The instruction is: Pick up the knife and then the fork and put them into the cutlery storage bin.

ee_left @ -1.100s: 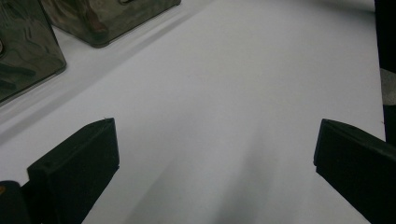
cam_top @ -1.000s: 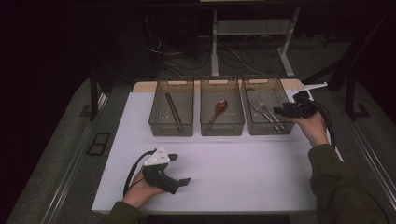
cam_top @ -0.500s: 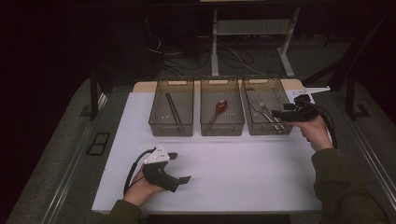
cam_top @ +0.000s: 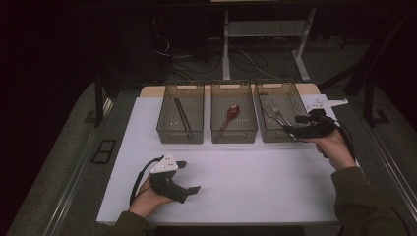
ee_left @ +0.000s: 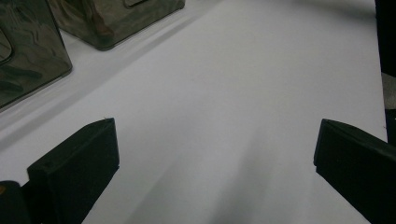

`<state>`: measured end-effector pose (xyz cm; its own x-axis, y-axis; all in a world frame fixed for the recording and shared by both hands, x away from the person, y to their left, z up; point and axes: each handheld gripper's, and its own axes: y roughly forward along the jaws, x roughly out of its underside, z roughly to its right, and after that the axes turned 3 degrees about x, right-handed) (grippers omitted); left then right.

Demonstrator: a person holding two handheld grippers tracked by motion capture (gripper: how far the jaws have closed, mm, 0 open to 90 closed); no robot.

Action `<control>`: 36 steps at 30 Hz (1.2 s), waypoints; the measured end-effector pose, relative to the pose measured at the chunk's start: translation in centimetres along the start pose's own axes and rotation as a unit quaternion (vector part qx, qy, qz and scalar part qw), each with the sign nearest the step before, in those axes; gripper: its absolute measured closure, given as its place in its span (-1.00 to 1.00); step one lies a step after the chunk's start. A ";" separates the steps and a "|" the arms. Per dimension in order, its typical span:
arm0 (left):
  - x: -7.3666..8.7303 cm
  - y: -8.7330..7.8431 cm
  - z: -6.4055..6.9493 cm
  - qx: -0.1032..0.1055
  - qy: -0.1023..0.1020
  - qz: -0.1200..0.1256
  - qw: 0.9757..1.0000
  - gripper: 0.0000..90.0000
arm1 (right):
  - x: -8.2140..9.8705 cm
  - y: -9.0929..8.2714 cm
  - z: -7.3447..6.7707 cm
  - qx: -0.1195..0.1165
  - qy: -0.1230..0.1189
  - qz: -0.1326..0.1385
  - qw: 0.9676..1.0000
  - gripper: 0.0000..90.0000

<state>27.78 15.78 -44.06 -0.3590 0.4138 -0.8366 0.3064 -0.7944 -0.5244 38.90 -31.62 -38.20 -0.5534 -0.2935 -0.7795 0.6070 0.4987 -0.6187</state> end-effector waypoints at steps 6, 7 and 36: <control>0.0 0.0 0.0 0.000 0.004 -0.001 1.000 -1.00 | 0.6 -0.5 -1.1 0.005 -0.012 0.006 1.000 -0.45; 0.0 0.0 0.0 0.001 0.005 -0.001 1.000 -1.00 | 0.8 -0.6 -1.3 -0.002 -0.009 0.010 1.000 -0.45; 0.0 -0.3 0.1 -0.002 0.007 0.005 1.000 -1.00 | 6.8 -1.2 -7.6 -0.056 -0.043 0.025 0.997 -0.52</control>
<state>27.62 15.98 -43.84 -0.3440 0.4121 -0.8437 0.3128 -0.7969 -0.5167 30.03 -28.01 -42.02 -0.4701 -0.3319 -0.8178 0.5622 0.6017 -0.5674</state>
